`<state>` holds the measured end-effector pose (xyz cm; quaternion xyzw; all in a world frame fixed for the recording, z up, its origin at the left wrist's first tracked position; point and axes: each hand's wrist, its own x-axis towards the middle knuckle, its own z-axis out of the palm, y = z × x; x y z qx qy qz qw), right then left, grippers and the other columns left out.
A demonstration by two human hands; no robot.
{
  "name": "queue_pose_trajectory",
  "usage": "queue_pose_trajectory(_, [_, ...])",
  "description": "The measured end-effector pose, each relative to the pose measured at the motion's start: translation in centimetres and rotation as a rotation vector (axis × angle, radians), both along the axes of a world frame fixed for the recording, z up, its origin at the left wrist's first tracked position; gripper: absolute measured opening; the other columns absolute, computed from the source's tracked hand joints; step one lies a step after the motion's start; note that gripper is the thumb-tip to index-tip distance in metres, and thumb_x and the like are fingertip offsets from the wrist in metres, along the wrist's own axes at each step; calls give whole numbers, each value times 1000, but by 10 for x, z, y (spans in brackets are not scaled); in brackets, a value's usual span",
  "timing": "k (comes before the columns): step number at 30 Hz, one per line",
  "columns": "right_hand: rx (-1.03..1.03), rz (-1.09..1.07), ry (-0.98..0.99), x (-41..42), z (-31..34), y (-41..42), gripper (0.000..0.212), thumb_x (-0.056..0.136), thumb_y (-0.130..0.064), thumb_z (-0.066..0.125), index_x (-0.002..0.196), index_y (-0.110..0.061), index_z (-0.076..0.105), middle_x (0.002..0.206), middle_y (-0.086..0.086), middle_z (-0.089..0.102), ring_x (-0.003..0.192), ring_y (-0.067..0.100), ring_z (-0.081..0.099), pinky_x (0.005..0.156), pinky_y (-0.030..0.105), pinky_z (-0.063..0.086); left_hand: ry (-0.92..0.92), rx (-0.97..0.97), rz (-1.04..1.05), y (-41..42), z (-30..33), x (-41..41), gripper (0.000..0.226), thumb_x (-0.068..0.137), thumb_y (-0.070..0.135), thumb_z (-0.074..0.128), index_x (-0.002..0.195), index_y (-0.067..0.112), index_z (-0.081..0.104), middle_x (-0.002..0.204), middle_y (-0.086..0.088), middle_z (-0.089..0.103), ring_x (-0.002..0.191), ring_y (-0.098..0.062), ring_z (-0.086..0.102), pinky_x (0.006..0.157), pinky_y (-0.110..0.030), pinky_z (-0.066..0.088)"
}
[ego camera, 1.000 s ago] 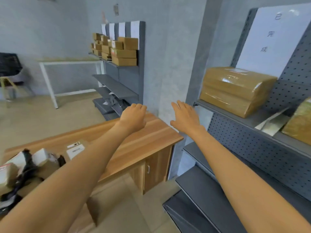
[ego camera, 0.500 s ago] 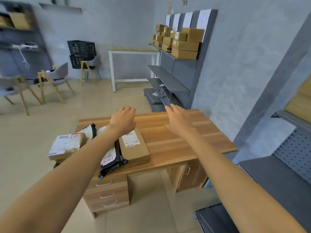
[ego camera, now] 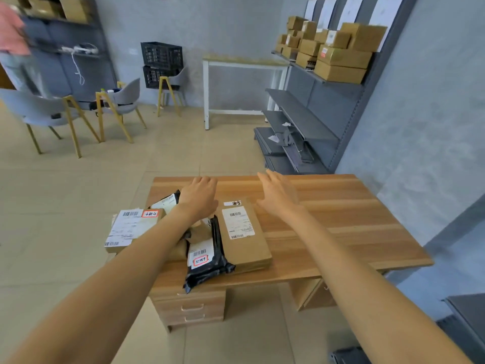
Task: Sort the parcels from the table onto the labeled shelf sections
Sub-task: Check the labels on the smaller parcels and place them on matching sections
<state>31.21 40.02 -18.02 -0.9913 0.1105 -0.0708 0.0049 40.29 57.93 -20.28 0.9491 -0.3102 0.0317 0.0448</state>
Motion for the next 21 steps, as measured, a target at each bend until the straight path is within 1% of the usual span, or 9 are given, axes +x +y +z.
queue_pose_trajectory(4, [39,27,24,35,-15,7,79,87,-28,66,152,-15,23,158,10,23,145,26,23,118,40,23,13,12,22,8,-12,26,49,93,26,54,137,10,41,141,-8,45,132,-28,38,98,-36,40])
queue_pose_trajectory(8, [75,55,45,59,-30,9,76,88,-23,64,152,-15,23,159,9,22,145,25,22,117,39,22,35,47,54,13,-23,45,50,94,27,53,139,9,39,142,-8,45,133,-27,37,98,-36,40])
queue_pose_trajectory(11, [92,66,69,72,-38,5,78,88,-27,65,152,-14,22,159,9,21,146,25,20,117,39,21,38,48,65,11,-29,56,51,95,26,53,140,9,38,144,-8,43,134,-27,36,99,-36,40])
queue_pose_trajectory(17, [109,114,93,97,-52,-8,74,88,-22,65,151,-13,26,156,9,26,143,27,26,113,39,27,55,58,92,-1,-46,71,49,95,27,53,139,9,40,141,-8,46,131,-28,39,100,-35,39])
queue_pose_trajectory(21, [123,167,127,112,-63,-18,74,88,-24,64,150,-13,26,156,9,26,142,27,27,113,39,27,92,70,145,-9,-58,82,46,94,25,52,136,8,42,137,-8,49,127,-28,42,98,-35,40])
